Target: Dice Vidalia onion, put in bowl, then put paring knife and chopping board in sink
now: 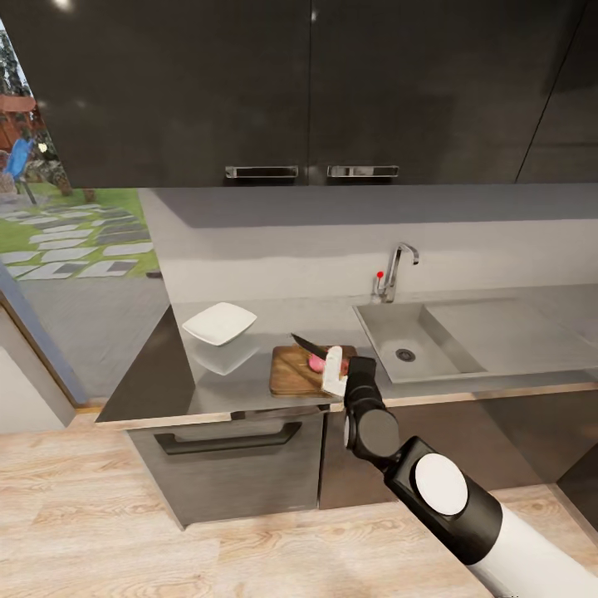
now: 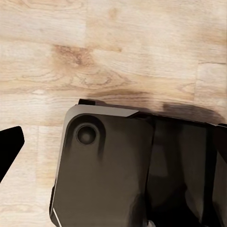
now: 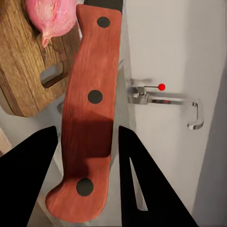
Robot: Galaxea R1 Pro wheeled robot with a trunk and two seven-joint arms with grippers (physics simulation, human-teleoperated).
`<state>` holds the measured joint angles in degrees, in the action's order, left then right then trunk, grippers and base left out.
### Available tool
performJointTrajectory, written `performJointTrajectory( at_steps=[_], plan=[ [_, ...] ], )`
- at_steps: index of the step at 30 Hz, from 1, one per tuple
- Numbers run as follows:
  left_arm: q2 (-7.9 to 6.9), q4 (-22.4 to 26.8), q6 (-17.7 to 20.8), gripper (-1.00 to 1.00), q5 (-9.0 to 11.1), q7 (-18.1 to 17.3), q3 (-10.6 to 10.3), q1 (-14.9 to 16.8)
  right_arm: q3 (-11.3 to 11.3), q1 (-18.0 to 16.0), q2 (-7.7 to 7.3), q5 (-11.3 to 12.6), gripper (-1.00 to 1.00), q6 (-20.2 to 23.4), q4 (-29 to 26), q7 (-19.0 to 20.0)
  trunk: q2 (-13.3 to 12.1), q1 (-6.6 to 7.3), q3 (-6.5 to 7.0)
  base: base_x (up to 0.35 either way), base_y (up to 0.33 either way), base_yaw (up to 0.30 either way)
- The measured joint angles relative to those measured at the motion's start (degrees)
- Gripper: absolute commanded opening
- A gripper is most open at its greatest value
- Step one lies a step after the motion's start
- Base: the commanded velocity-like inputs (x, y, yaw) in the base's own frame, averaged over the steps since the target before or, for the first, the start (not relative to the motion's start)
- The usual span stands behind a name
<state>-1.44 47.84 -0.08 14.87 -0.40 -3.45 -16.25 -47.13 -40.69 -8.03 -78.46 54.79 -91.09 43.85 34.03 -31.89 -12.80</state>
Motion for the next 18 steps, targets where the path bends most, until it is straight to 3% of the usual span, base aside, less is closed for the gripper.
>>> performJointTrajectory(
  at_steps=[6,12,18],
  plan=[
    [0.00,0.1,0.0,1.00,0.0,0.0,-0.1,0.0,5.0,0.0,0.42,0.0,-1.00,-1.1,-1.3,0.1,0.0,0.00,0.00,0.001,-0.001,0.000],
    [0.79,0.0,0.0,1.00,-0.1,0.0,-0.1,0.0,6.0,0.0,0.73,0.1,-1.00,-1.2,-1.5,0.0,0.0,0.01,0.00,0.064,-0.079,0.000],
    [0.95,0.0,0.0,1.00,-0.1,0.0,-0.1,0.0,6.1,0.0,2.34,-0.1,-1.00,-1.2,-1.5,0.0,0.0,0.00,0.00,0.031,-0.032,0.000]
  ],
)
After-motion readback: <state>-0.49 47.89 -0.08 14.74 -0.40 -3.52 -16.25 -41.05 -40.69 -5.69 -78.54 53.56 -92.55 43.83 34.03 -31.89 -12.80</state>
